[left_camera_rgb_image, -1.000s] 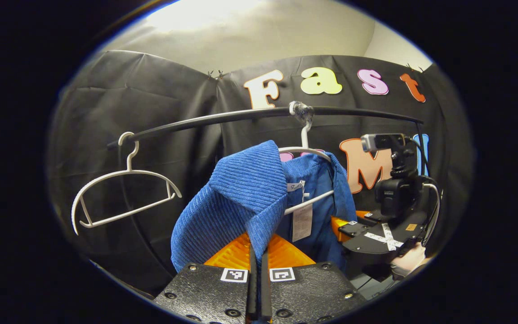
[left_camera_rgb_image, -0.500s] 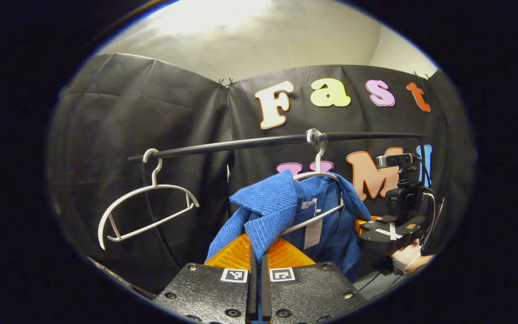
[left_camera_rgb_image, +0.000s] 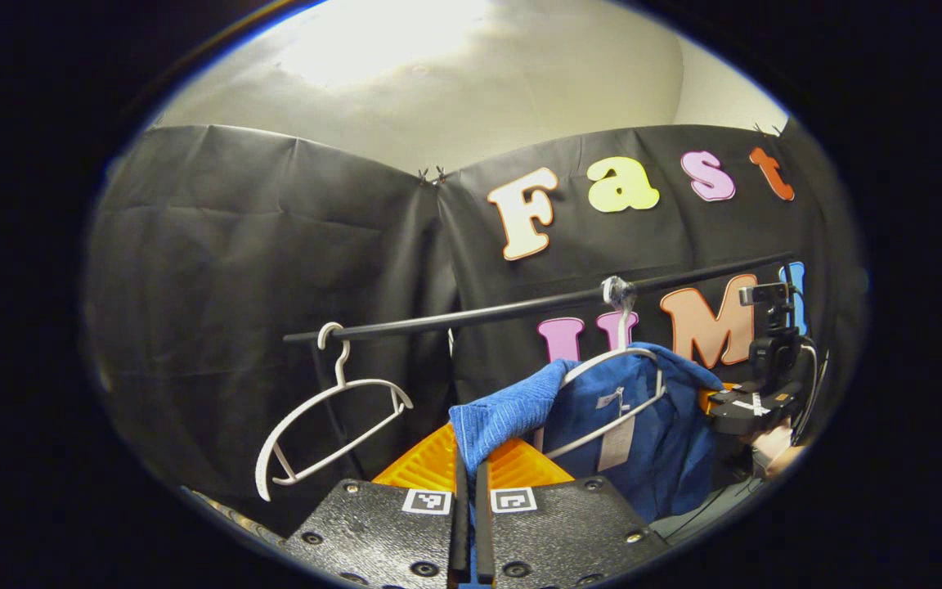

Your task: Grasp the clothes on the hanger with both hands and then place them into the laundry hamper below.

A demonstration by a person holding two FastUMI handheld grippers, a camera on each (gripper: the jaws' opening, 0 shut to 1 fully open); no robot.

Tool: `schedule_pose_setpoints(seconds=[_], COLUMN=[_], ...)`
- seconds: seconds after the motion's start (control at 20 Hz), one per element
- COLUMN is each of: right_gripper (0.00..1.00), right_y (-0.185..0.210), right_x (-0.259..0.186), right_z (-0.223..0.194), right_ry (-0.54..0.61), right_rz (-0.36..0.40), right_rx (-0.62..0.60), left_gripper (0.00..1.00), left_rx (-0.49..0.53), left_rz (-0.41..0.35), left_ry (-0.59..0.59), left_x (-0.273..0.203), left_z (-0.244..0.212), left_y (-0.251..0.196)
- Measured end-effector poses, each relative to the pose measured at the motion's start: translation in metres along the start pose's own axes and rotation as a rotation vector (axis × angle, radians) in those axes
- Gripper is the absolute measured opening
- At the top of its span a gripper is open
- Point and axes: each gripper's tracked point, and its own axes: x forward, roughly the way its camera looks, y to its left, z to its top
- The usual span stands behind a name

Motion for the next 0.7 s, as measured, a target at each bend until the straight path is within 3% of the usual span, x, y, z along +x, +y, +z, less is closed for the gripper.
schedule_pose_setpoints(seconds=[0.2,0.25,0.3,0.45,0.7], right_gripper=[0.08,0.03,0.08,0.08,0.08], right_y=[-0.005,-0.005,-0.005,-0.006,-0.009], right_x=[0.005,0.006,0.008,0.015,0.027], right_z=[0.016,0.020,0.022,0.031,0.050], right_ry=[-0.038,-0.046,-0.053,-0.072,-0.108], right_rz=[0.001,0.003,0.005,0.009,0.016], right_rx=[0.001,-0.001,0.000,0.002,0.033], left_gripper=[0.04,0.03,0.02,0.05,0.04], left_rx=[-0.038,-0.073,-0.106,-0.171,-0.151], left_rz=[-0.052,-0.057,-0.053,-0.044,-0.025], left_ry=[0.028,0.033,0.045,0.067,0.082], left_x=[-0.006,-0.006,-0.006,-0.002,0.009], left_z=[0.006,0.007,0.004,-0.001,-0.010], left_y=[0.003,0.005,0.009,0.024,0.041])
